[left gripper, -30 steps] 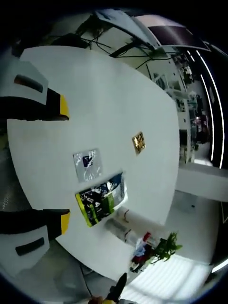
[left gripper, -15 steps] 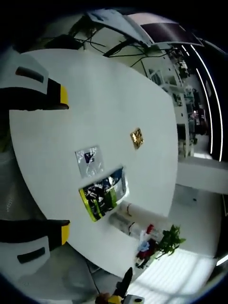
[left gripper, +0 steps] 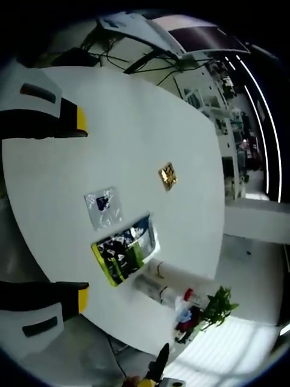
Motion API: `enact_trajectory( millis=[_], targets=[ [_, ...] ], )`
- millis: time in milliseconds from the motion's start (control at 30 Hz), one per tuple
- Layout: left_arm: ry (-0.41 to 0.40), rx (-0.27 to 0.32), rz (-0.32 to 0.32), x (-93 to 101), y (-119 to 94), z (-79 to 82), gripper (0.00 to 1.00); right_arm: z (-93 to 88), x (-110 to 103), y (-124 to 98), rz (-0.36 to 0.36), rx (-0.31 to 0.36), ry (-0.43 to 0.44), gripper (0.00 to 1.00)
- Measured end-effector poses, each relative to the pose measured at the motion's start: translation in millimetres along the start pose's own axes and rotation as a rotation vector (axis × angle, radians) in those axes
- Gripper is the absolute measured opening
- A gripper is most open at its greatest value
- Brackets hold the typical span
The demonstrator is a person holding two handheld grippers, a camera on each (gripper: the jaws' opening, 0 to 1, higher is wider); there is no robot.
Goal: Arrange the skincare products in the storage area until every visible bottle or jar stands upright without overlapping.
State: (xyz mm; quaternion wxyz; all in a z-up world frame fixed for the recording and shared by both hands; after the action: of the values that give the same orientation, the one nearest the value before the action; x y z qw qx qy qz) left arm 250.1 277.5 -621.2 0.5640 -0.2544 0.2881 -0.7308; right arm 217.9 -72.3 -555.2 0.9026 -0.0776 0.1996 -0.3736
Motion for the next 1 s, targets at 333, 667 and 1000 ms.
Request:
enact_trajectory(
  millis=[333,667,1000],
  targets=[
    [-0.032,0.013,0.018,-2.1,23,24.6,0.97,-1.2,10,3,-0.014,-0.007,0.011,0.99],
    [-0.045,-0.002,0.031,-4.7,60,51.5,0.91,-4.7,16,13,-0.02,-0.032,0.018,0.99],
    [-0.019,-0.03,0.023,-3.2,99,75.0,0.89,-10.7,25,20,-0.028,-0.054,0.047,0.99]
  ],
)
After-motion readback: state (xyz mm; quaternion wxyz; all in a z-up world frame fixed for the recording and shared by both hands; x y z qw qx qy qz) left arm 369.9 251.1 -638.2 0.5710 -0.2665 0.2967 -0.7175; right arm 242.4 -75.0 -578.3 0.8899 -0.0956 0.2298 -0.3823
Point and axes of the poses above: the point that each gripper's makers call its tool centre point, and the gripper's own axes: y roughly forward along the fingers, x roughly to its right, z roughly out of its top, the point moved 7 cm from there along -y, roughly backward along the fingers, and after that the axes turned 5 degrees about z, right-handed, at the moved point
